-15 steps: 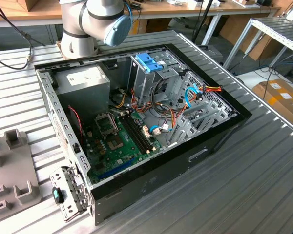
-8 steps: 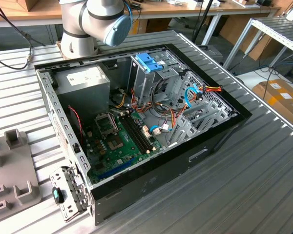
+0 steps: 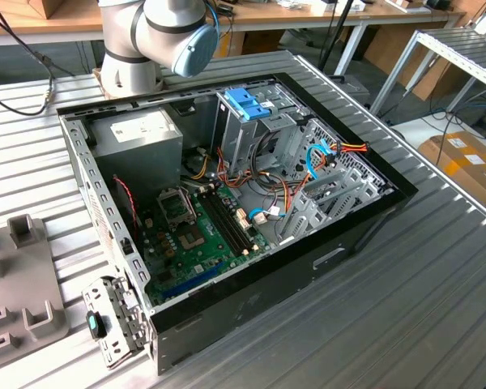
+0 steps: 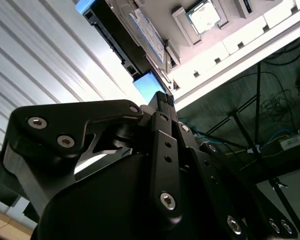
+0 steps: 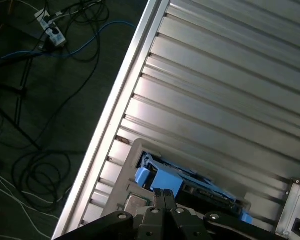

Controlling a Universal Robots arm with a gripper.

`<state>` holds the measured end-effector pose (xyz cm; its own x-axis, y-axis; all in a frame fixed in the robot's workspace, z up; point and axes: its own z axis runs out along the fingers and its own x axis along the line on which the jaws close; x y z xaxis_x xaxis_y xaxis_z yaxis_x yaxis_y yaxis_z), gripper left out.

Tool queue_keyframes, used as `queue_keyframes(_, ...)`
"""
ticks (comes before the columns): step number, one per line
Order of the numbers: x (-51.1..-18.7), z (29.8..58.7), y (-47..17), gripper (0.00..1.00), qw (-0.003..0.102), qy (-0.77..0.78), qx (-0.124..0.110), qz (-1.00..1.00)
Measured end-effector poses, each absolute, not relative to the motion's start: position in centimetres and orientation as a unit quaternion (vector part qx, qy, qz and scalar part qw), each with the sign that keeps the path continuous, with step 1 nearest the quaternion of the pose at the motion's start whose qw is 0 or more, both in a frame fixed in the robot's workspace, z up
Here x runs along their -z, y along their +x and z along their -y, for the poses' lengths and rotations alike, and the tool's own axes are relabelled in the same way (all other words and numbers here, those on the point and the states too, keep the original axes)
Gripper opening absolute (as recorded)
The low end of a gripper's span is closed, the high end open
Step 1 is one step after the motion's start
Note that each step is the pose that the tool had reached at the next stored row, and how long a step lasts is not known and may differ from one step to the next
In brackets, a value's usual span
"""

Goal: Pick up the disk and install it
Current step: 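Pick up the disk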

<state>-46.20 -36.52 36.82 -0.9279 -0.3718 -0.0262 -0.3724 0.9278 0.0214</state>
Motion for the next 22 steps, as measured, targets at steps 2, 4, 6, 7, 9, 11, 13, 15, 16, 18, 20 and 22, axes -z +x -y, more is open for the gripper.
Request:
queue_keyframes(2,-36.82,36.52,-46.20,0.11,0.011,-0.195,-0.013,-0.981)
queue_keyframes(4,-36.82,36.52,-46.20,0.11,0.011,-0.199,-0.013,-0.980)
queue_keyframes(6,-36.82,36.52,-46.20,0.11,0.011,-0.205,-0.013,-0.979)
queue_keyframes(7,-36.82,36.52,-46.20,0.11,0.011,-0.207,-0.013,-0.978)
queue_keyframes(9,-36.82,36.52,-46.20,0.11,0.010,-0.216,-0.013,-0.976)
queue_keyframes(11,-36.82,36.53,-46.20,0.11,0.010,-0.225,-0.013,-0.974)
queue_keyframes(13,-36.82,36.52,-46.20,0.11,0.010,-0.232,-0.013,-0.972)
queue_keyframes(15,-36.82,36.52,-46.20,0.11,0.010,-0.238,-0.014,-0.971)
queue_keyframes(16,-36.83,36.53,-46.20,0.11,0.010,-0.240,-0.014,-0.971)
queue_keyframes(18,-36.82,36.52,-46.20,0.11,0.010,-0.243,-0.014,-0.970)
queue_keyframes(20,-36.82,36.52,-46.20,0.11,0.010,-0.243,-0.014,-0.970)
queue_keyframes(22,-36.82,36.52,-46.20,0.11,0.010,-0.243,-0.014,-0.970)
